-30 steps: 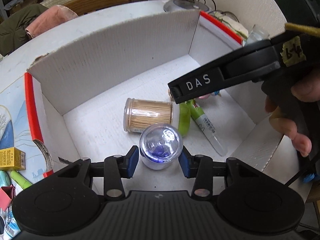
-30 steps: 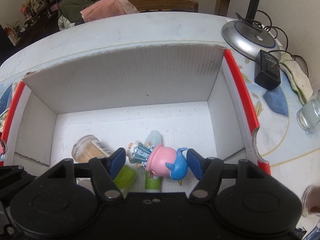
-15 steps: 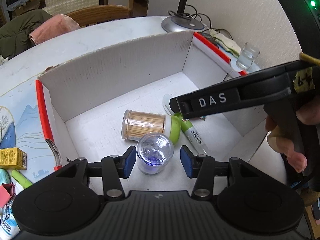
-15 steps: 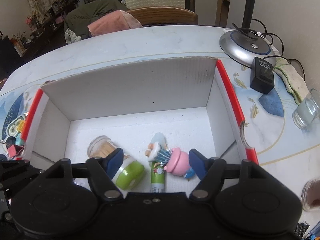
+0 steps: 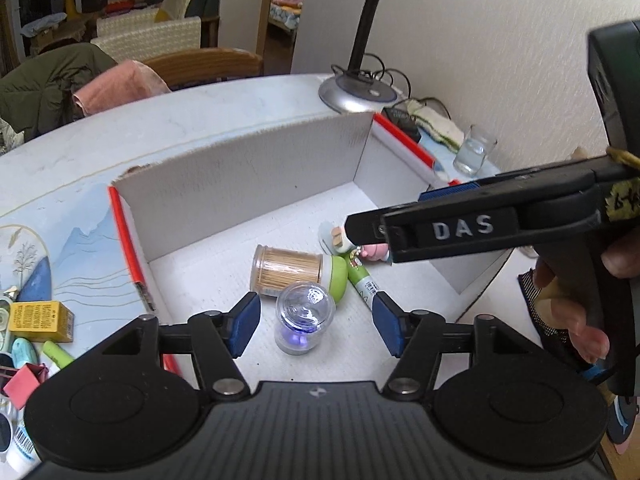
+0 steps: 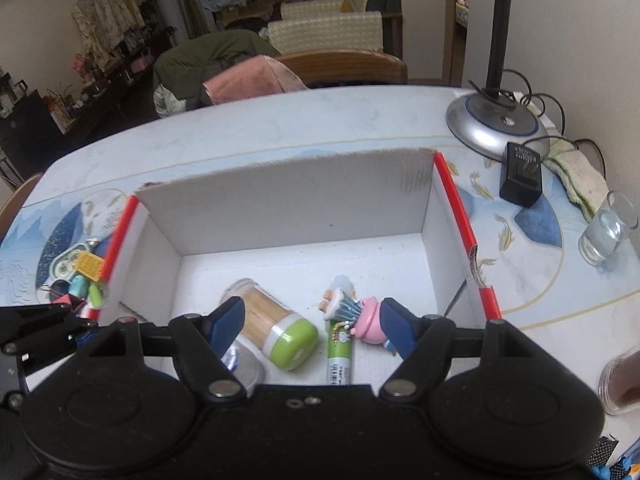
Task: Organize rigid objects
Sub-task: 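Lower both tools and open them, releasing container and figurine in the box, then move both tools back over the remaining pile toward the toothpaste and red toy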
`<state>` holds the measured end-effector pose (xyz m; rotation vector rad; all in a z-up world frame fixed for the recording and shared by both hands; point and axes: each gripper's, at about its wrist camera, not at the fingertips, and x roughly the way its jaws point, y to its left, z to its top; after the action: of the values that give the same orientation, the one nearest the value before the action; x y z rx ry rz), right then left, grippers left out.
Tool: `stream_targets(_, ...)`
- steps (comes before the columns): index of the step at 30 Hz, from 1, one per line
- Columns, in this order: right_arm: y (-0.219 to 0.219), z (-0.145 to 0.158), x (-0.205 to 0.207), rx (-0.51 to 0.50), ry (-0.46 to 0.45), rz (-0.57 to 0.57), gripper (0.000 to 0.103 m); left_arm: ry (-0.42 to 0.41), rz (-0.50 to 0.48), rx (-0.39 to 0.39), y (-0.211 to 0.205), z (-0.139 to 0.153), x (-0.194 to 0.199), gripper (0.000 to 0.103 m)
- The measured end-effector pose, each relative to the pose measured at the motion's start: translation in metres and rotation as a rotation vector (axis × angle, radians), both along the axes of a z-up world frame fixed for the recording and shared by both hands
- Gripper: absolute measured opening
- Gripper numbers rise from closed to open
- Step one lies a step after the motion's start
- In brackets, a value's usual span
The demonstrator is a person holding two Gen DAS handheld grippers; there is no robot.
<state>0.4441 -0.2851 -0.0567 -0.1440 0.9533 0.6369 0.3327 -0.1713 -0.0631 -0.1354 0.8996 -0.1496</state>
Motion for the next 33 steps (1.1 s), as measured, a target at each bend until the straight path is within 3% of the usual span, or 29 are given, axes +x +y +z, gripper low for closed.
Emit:
stream_targets(7,-0.004,0.021,-0.025,0.052,-0.052,0.026,0.085,-0.050,0.026,-0.001,0.012,0.017,-0.019,0.067)
stream_targets(9,-0.005,0.026,-0.033,0.069,-0.065,0.032,0.087,-0.062,0.033,0.002,0.017,0.021,-0.025,0.075)
stream_targets(13,-0.006,0.037,-0.047,0.104,-0.093,0.036,0.093,-0.097,0.043,0.016,0.026,0.030,-0.039,0.077)
stream_targets(23,-0.005,0.052,-0.084,0.169,-0.120,0.005,0.100,-0.143,0.093,0.008,0.064,0.044,-0.070,0.083)
stream_targets(33,0.023,0.056,-0.125,0.188,-0.148,0.040,0.103,-0.151,0.151,-0.006,0.112,0.048,-0.099,0.087)
